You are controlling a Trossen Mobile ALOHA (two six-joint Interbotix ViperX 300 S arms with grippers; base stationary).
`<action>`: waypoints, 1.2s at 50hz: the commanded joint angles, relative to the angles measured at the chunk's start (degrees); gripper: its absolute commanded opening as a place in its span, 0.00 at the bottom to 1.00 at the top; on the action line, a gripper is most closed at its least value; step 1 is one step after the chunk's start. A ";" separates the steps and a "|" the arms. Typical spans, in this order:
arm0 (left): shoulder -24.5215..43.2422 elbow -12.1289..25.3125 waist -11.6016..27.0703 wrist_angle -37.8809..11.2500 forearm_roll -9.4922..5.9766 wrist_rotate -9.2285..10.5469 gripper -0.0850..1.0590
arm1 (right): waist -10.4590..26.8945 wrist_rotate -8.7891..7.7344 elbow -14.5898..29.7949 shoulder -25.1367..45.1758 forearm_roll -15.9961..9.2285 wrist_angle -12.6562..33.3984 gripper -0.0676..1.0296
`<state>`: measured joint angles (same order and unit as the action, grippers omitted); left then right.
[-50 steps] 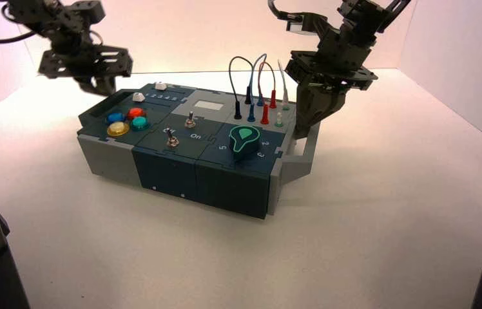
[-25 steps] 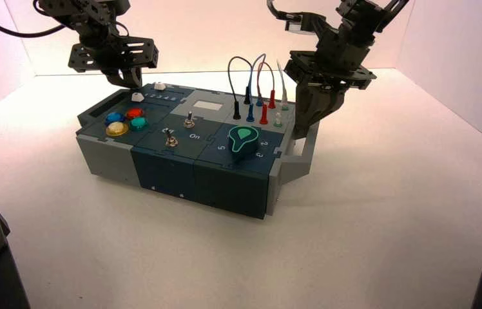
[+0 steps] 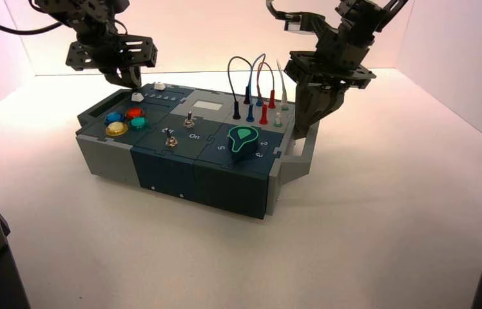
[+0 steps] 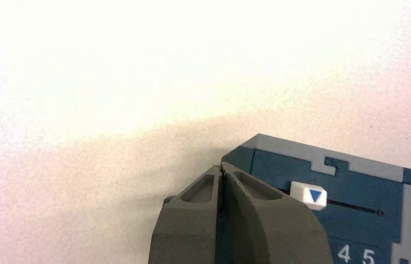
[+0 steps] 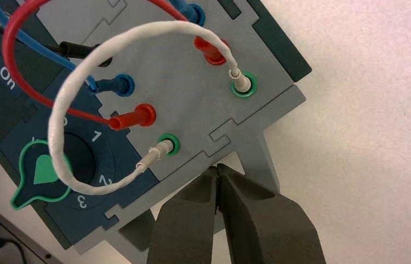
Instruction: Move the box to the right.
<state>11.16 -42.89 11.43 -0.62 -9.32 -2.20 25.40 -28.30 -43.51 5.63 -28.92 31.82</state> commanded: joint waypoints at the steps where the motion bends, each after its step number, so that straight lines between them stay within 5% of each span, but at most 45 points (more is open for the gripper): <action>1: -2.46 0.44 0.18 0.26 0.18 0.00 0.05 | -0.97 0.26 0.44 -1.14 0.79 -0.53 0.04; 30: -3.60 -1.05 -0.18 0.35 0.44 -0.44 0.05 | -2.37 0.79 0.18 -1.49 2.20 -1.85 0.04; 38: -4.92 -1.76 -0.70 0.35 0.53 -0.53 0.05 | -2.72 2.11 -0.18 -1.58 3.43 -3.52 0.04; 46: -6.15 -2.90 -2.02 0.35 0.62 -0.62 0.05 | -6.06 3.96 -0.35 -1.85 4.57 -4.31 0.04; 60: -7.03 -4.57 -3.25 0.35 0.70 -1.93 0.05 | -11.07 4.39 0.18 -5.63 5.27 -4.83 0.04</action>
<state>6.06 -47.64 8.26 -0.62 -8.70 -4.04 17.40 -24.17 -44.30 2.72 -24.08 27.60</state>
